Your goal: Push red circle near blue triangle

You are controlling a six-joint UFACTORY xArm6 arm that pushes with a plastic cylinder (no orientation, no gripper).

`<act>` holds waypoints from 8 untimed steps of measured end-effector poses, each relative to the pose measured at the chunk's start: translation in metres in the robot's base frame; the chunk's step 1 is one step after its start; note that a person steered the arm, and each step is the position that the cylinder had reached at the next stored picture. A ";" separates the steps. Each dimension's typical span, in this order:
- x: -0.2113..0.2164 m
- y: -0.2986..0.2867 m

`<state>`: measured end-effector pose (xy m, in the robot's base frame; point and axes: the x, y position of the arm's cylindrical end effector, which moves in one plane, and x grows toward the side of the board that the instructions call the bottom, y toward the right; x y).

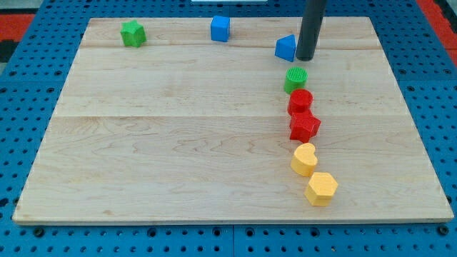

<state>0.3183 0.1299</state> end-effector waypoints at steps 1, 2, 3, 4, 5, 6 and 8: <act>0.009 -0.039; 0.024 -0.071; 0.080 -0.080; 0.132 -0.074; 0.130 -0.012; 0.106 0.006; 0.042 0.006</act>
<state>0.3604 0.1359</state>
